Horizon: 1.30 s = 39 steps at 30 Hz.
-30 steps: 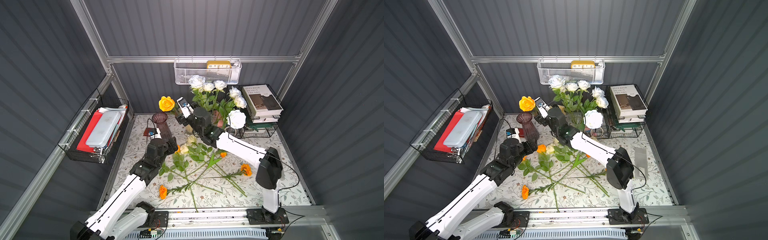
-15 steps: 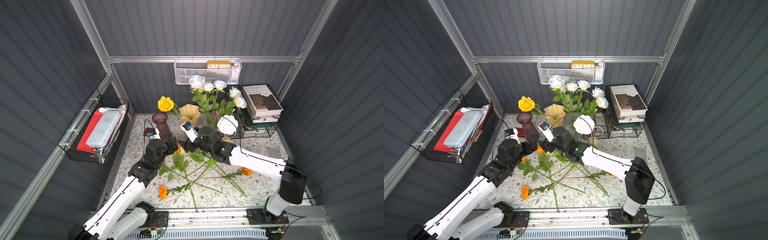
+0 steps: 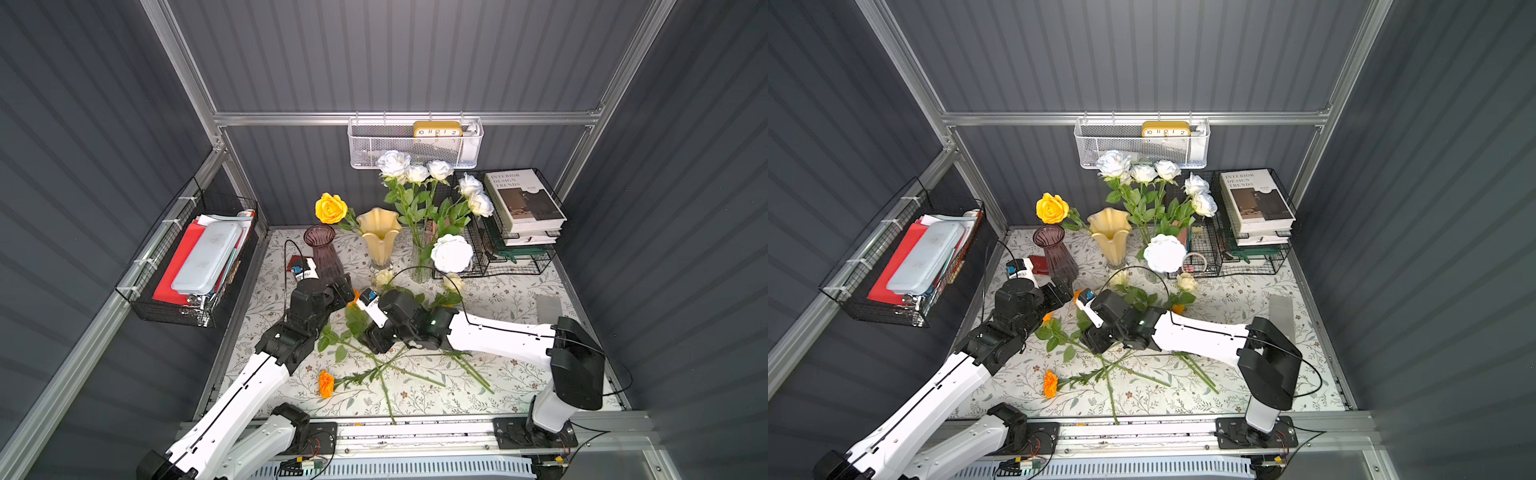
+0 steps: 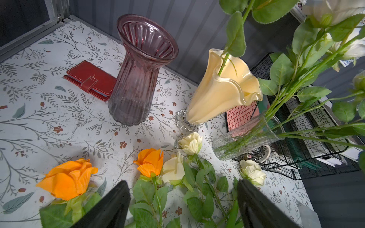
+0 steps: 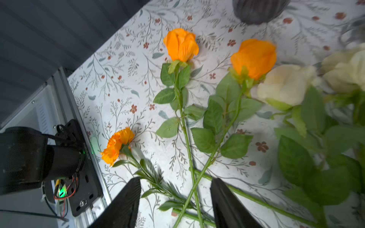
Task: Arrange the flowers in different vases according to their colors
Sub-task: Pick up the flower at the center of the board.
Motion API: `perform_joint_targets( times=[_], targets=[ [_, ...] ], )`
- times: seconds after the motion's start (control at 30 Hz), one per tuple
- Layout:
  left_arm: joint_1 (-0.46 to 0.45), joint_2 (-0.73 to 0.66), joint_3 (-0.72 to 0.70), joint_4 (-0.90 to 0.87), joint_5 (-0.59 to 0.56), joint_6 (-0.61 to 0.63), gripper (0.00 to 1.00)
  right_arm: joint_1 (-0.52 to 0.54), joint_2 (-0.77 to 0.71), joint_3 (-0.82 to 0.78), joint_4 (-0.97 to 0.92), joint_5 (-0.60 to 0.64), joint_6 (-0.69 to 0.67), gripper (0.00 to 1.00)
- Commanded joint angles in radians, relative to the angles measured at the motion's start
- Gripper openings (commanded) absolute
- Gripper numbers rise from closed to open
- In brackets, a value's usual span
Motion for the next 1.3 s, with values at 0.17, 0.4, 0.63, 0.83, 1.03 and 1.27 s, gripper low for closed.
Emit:
perform_joint_targets(
  times=[0.17, 0.4, 0.63, 0.83, 1.03, 1.27],
  targets=[
    [0.009, -0.011, -0.028, -0.008, -0.011, 0.002, 0.89, 0.002, 0.149, 0.092, -0.182, -0.044, 0.12, 0.57],
    [0.012, -0.033, -0.041, -0.017, -0.016, 0.004, 0.89, -0.013, 0.265, 0.183, -0.26, -0.008, 0.114, 0.56],
    [0.015, -0.052, -0.052, -0.022, -0.023, 0.007, 0.89, -0.058, 0.342, 0.238, -0.276, 0.012, 0.099, 0.44],
    [0.015, -0.063, -0.054, -0.029, -0.034, 0.009, 0.9, -0.064, 0.416, 0.344, -0.334, -0.015, 0.048, 0.22],
    [0.015, -0.064, -0.053, -0.029, -0.041, 0.012, 0.9, -0.079, 0.417, 0.417, -0.385, 0.039, 0.007, 0.0],
    [0.015, -0.091, -0.033, -0.046, -0.064, 0.021, 0.9, -0.096, 0.334, 0.503, -0.45, 0.073, -0.095, 0.0]
  ],
)
